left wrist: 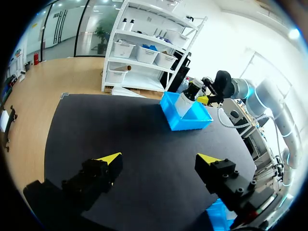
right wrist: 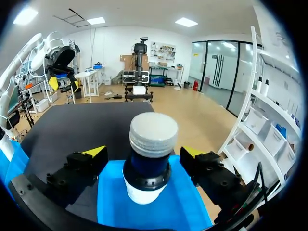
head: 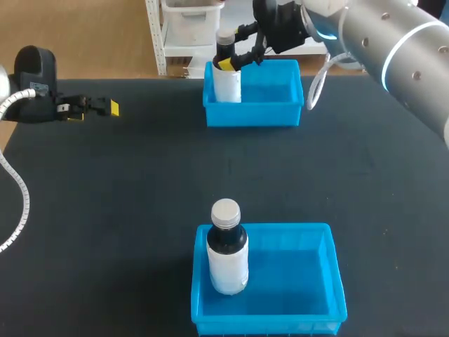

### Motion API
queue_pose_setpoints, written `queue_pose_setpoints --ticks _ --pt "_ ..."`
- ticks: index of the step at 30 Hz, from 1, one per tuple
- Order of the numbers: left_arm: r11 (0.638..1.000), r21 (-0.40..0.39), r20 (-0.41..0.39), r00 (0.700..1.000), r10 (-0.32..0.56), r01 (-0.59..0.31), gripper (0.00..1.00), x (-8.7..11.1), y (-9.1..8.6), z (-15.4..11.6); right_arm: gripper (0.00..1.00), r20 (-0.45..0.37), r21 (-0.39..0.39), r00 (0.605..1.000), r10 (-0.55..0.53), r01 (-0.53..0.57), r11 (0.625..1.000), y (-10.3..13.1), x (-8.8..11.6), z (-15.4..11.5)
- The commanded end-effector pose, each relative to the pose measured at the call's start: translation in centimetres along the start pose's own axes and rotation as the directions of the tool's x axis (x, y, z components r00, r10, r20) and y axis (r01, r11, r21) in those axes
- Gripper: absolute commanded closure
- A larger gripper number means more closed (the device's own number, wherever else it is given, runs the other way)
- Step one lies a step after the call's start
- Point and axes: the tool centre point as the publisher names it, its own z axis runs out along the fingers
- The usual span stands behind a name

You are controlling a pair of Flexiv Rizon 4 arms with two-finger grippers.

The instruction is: Pick up the bottle, and place it in the far bin if it is heavy, or in the near bin if it is light.

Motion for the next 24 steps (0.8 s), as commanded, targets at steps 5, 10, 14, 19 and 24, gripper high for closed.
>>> queue_pose_setpoints --ticks 5,10,14,19,24 --pt "1.0 0.0 0.0 1.0 0.0 0.0 0.0 0.0 0.0 0.0 0.0 -0.046 -0.217 0.998 0.036 -0.045 0.975 -0.3 1.3 -4.3" --pt "1.0 0.0 0.0 1.0 0.0 0.0 0.0 0.0 0.0 0.0 0.0 -0.058 -0.16 0.997 0.054 -0.063 0.985 0.4 2.1 -7.1" --pt "1.0 0.0 0.0 1.0 0.0 0.0 0.0 0.0 0.0 0.0 0.0 -0.062 -0.109 0.996 0.068 -0.075 0.991 1.2 2.5 -9.3" --pt "1.0 0.0 0.0 1.0 0.0 0.0 0.0 0.0 0.0 0.0 0.0 -0.073 -0.018 0.993 0.093 -0.094 0.995 2.3 2.9 -12.1" --pt "1.0 0.0 0.0 1.0 0.0 0.0 0.0 0.0 0.0 0.0 0.0 -0.086 0.075 0.987 0.133 -0.126 0.989 3.7 3.1 -14.4"
